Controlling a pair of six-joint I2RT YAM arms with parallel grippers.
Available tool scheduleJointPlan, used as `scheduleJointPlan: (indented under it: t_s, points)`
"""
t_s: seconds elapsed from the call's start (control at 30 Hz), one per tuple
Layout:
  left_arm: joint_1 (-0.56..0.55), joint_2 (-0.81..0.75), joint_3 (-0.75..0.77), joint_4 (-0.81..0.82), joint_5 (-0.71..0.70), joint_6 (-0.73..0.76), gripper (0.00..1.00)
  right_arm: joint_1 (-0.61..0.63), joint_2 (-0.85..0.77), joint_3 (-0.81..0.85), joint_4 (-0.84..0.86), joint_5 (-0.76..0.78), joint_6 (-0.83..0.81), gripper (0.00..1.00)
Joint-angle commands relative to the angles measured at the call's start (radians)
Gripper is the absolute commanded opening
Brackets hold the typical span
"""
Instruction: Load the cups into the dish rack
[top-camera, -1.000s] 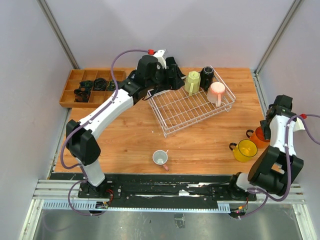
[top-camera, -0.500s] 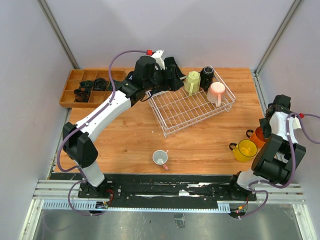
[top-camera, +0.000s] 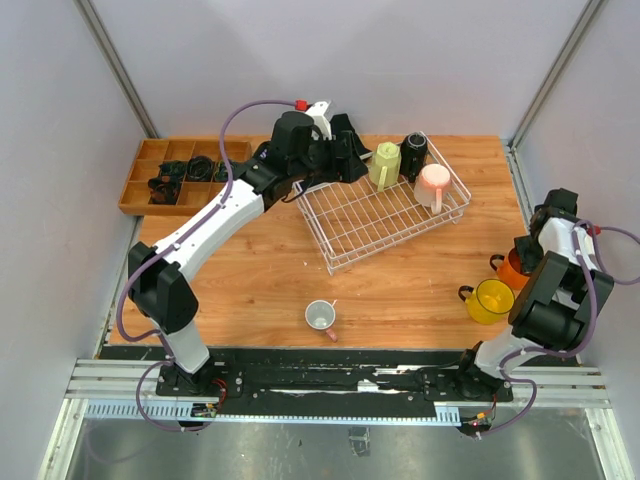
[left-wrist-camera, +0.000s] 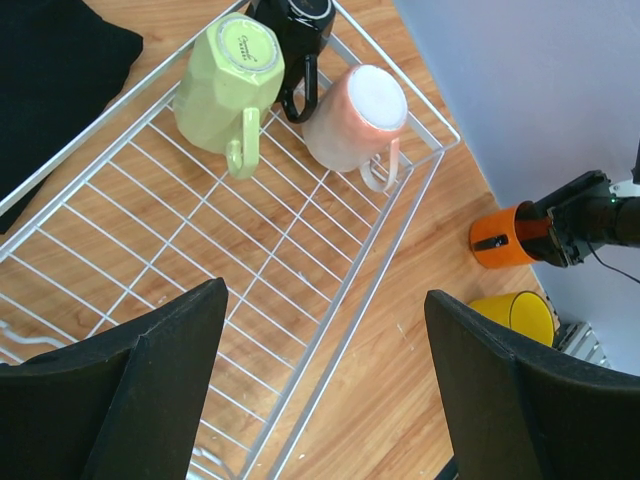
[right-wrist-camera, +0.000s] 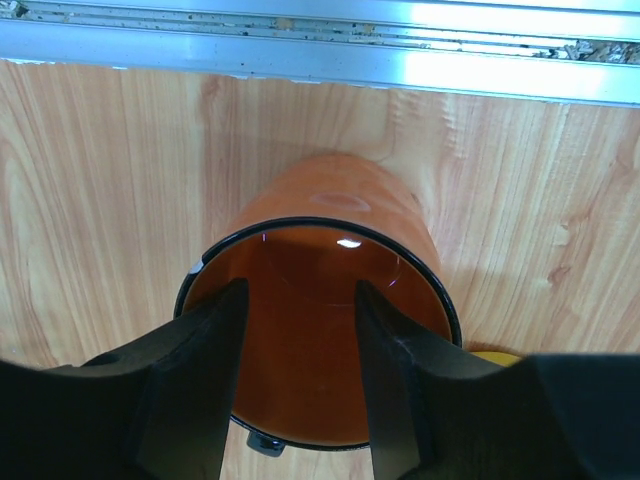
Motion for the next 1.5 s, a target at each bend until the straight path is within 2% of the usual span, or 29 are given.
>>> scheduleJointPlan:
  t_s: [0.0,0.2,0.53,0.83,1.47]
  points:
    - [0.001,0.014,0.043,-0.008,0.018,0.020,0.84,-0.023,0.008,0.013,0.005,-0.043,-0.023,0.49]
    - [0.000,0.023,0.045,0.002,0.028,0.016,0.85,-0.022,-0.033,0.045,0.010,-0.125,-0.090,0.58]
    - [0.001,0.027,0.035,0.018,0.050,0.003,0.84,-0.022,-0.114,0.108,0.006,-0.173,-0.101,0.60]
    - [0.001,0.010,0.028,-0.010,0.032,0.014,0.84,-0.023,-0.033,0.160,-0.018,-0.175,-0.064,0.62]
    - [0.001,-0.033,-0.002,-0.024,0.058,-0.043,0.84,-0.021,0.102,0.141,0.007,-0.164,-0.029,0.62]
